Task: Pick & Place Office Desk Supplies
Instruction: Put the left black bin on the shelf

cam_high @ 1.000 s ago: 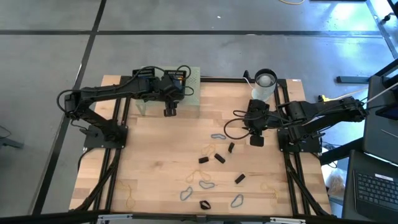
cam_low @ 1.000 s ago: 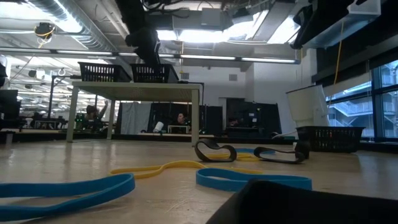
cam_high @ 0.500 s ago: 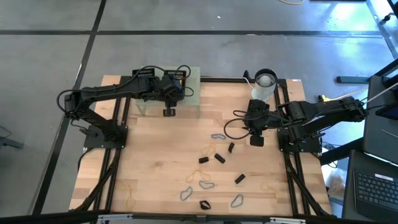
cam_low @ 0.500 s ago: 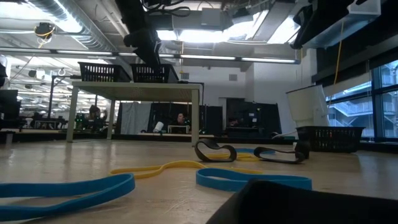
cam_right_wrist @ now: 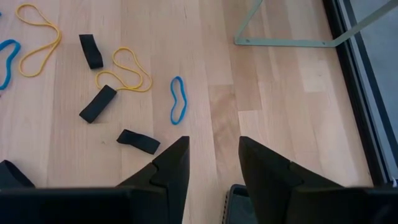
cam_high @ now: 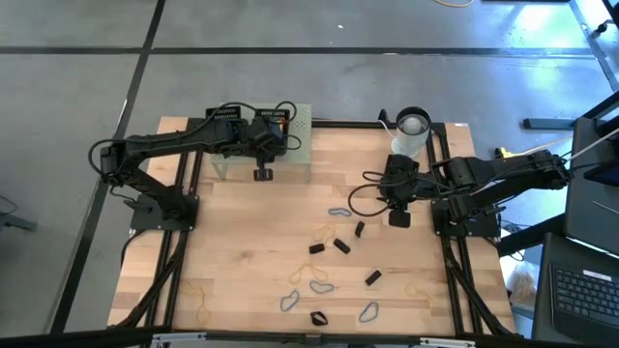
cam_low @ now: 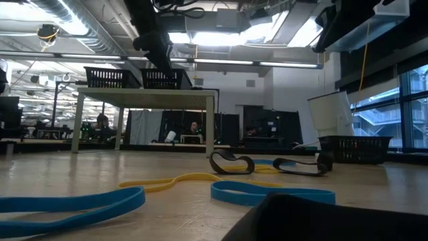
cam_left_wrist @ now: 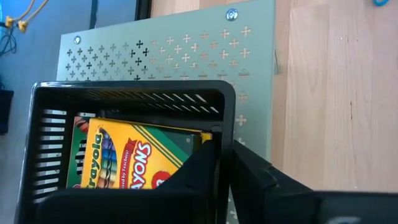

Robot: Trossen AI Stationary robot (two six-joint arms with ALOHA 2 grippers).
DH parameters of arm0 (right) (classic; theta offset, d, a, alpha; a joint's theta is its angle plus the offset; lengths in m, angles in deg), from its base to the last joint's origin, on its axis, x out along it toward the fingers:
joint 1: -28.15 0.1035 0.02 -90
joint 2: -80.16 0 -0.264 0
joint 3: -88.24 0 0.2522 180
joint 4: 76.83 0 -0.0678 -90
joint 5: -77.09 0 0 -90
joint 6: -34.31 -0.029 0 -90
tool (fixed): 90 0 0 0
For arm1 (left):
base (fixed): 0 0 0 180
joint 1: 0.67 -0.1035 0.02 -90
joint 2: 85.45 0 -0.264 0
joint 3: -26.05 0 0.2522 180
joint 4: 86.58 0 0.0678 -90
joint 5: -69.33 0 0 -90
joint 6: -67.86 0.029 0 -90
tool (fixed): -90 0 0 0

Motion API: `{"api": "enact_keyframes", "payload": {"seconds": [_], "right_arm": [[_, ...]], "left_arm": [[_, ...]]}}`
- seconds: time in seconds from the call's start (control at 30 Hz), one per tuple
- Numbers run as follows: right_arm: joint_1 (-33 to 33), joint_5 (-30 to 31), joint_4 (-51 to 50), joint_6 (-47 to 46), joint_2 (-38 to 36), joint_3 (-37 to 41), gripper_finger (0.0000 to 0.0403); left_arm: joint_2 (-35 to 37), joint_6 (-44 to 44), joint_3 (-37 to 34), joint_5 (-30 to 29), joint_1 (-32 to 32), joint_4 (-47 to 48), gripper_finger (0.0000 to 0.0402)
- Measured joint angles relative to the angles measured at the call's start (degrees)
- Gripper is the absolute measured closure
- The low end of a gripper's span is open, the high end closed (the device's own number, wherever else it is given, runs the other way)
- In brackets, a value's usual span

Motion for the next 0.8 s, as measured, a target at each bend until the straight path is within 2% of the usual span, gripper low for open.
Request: {"api": "enact_keyframes", "payload": {"seconds": [0.23, 0.8], "right_arm": [[0.0, 0.0, 0.0, 0.0, 0.0, 0.0, 0.0263], [0.0, 0.0, 0.0, -0.1, 0.0, 0.0, 0.0263]], "left_arm": [[0.0, -0.2, 0.0, -1.3, 0.0, 0.2, 0.0395], [0.9, -2.0, 0.1, -2.9, 0.0, 4.9, 0.0393]]}}
